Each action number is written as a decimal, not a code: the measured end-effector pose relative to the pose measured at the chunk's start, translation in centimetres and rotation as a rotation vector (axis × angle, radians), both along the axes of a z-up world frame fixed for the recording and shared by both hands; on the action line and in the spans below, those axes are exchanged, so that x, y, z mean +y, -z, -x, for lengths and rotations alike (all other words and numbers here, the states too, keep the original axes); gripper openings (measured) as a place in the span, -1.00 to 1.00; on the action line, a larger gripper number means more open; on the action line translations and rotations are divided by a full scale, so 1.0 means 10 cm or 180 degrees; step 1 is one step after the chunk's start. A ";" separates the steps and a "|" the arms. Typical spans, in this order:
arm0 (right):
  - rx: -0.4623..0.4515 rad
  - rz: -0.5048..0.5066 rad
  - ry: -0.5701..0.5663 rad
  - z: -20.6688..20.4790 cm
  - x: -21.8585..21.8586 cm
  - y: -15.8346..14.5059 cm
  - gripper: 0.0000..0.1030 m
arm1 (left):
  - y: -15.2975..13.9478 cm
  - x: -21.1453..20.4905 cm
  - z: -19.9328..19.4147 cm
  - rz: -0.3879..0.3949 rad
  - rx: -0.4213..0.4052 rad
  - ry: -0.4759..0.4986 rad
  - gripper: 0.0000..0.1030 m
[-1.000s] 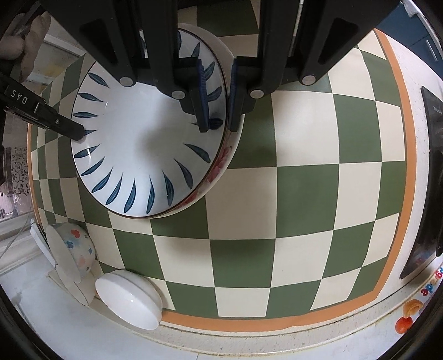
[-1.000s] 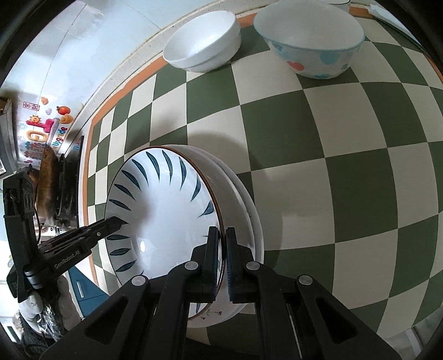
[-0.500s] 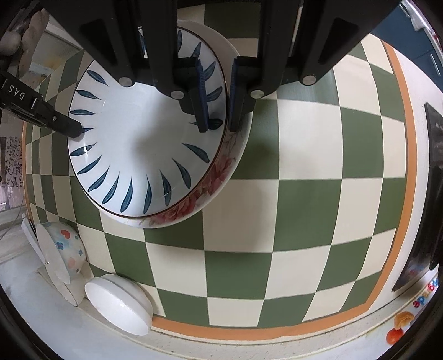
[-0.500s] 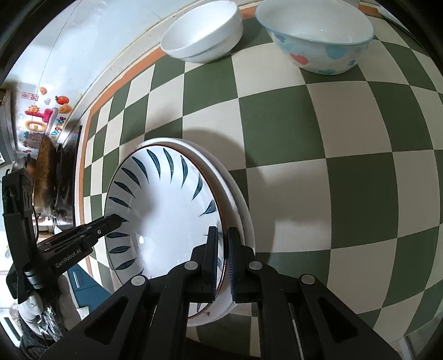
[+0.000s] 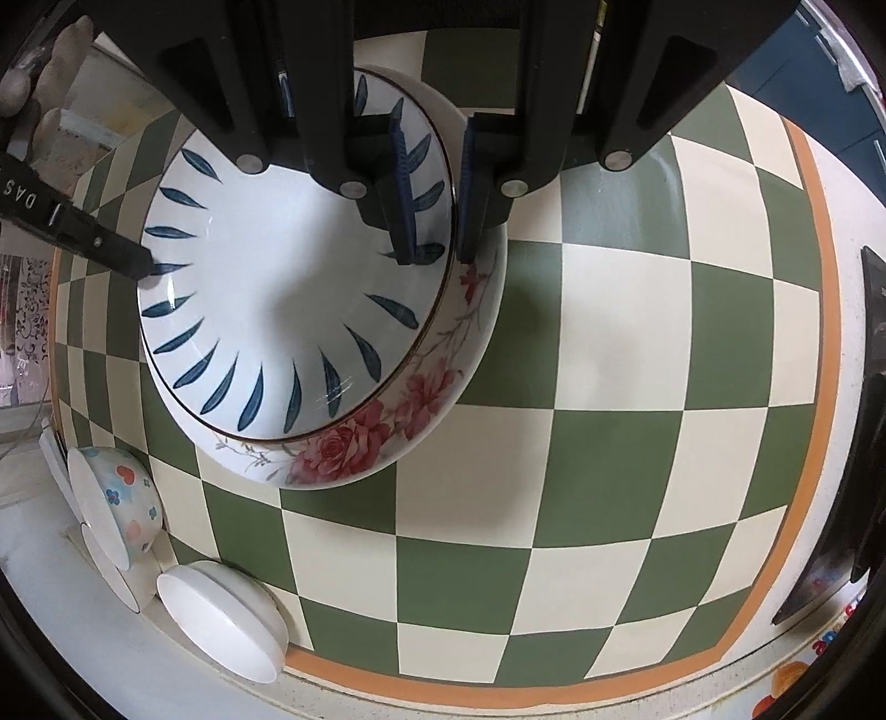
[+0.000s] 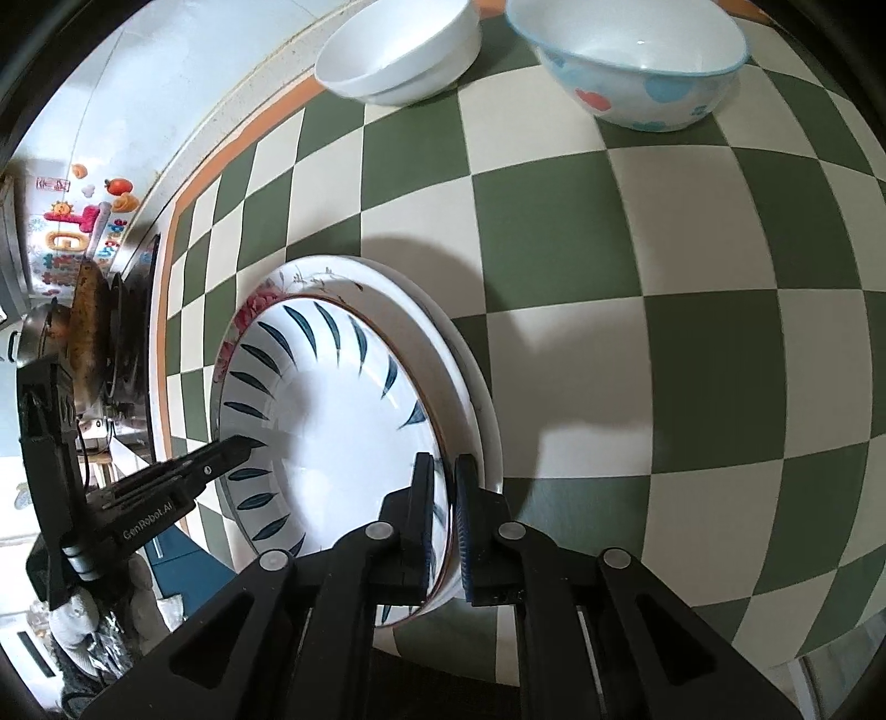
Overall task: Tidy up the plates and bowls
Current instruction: 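Carry the blue-striped plate with both grippers onto the pink-flower plate and release, then raise both grippers away from the plate stack, then move both grippers to the plain white bowl and grasp its rim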
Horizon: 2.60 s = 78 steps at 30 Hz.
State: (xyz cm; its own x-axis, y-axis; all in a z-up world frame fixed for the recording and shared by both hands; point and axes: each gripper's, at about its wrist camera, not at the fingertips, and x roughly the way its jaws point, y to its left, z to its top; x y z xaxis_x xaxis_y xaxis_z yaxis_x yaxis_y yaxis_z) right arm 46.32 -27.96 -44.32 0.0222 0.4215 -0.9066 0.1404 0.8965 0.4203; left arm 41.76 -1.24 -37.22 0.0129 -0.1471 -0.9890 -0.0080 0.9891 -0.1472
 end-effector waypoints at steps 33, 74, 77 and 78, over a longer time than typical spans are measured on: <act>-0.1214 0.0902 0.0078 1.70 0.65 -2.01 0.76 | -1.74 0.05 1.35 -0.0016 -0.1235 0.0305 0.78; -0.0864 0.0154 -0.0069 -1.36 -0.89 -1.33 0.86 | -1.08 -0.85 -1.49 0.0098 -0.0838 -0.0424 0.99; -0.0671 0.0152 -0.0171 -1.86 -0.90 -1.02 0.82 | -0.78 -0.88 -1.83 0.0221 -0.0625 -0.0510 0.83; -0.0608 0.0178 -0.0195 -2.03 -0.90 -0.91 0.79 | -0.69 -0.89 -1.91 0.0234 -0.0562 -0.0539 0.70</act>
